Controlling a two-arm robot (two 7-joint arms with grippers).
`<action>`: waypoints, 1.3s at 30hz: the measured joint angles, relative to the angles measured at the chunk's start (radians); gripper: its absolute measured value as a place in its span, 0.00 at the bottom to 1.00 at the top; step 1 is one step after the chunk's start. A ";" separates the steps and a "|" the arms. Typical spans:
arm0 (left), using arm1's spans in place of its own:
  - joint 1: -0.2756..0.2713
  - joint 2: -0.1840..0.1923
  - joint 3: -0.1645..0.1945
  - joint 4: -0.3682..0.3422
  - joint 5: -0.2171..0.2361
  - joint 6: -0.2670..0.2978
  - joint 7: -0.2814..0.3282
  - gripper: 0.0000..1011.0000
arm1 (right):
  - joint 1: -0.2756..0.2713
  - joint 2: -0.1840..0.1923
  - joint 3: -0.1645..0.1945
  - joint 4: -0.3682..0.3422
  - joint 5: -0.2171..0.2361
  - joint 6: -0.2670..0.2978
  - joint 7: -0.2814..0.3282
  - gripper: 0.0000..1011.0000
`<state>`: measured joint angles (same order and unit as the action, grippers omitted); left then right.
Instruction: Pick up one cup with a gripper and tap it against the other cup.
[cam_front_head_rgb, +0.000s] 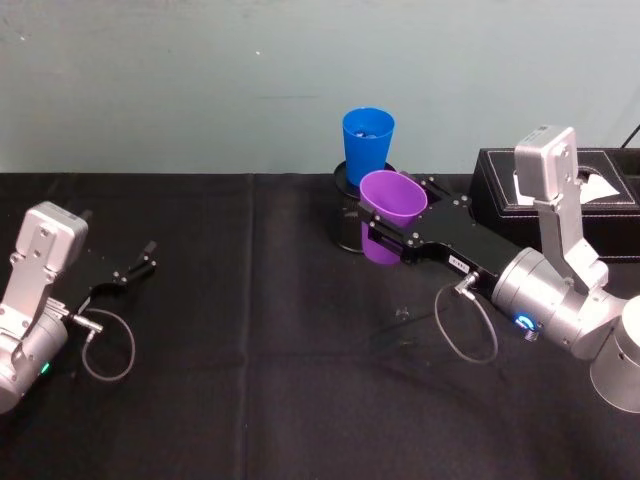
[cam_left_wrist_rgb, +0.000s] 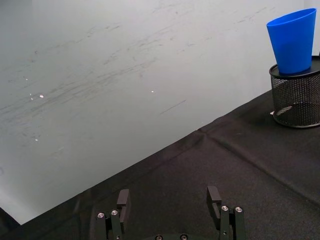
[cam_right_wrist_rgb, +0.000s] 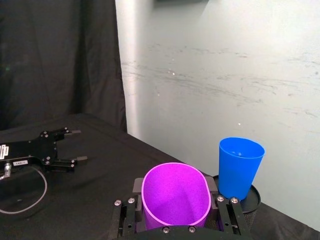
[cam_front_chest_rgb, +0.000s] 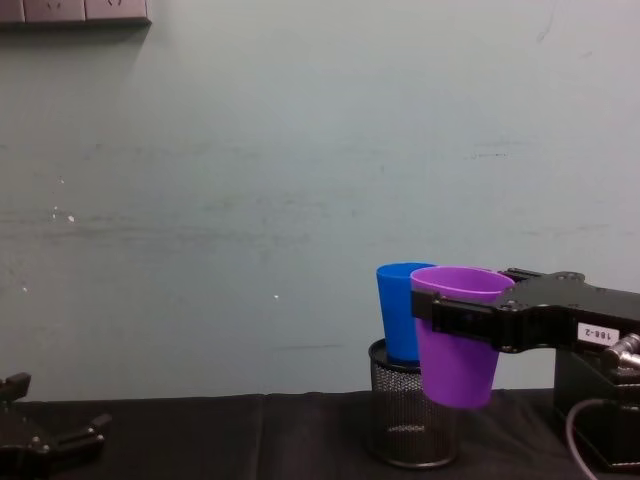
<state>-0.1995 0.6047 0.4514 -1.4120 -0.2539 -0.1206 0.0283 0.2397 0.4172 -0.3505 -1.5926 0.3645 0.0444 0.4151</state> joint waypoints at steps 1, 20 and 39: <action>0.000 0.000 0.000 0.000 0.000 0.000 0.000 0.99 | 0.000 0.000 0.000 0.000 0.000 0.000 0.000 0.71; 0.000 0.000 0.000 0.000 0.000 0.000 0.000 0.99 | 0.000 -0.001 -0.001 0.003 -0.003 -0.003 0.000 0.71; 0.000 0.000 0.000 0.000 0.000 0.000 0.000 0.99 | 0.000 -0.001 -0.002 0.004 -0.004 -0.005 0.001 0.71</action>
<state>-0.1995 0.6047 0.4514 -1.4120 -0.2539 -0.1205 0.0283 0.2397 0.4165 -0.3521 -1.5887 0.3605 0.0396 0.4157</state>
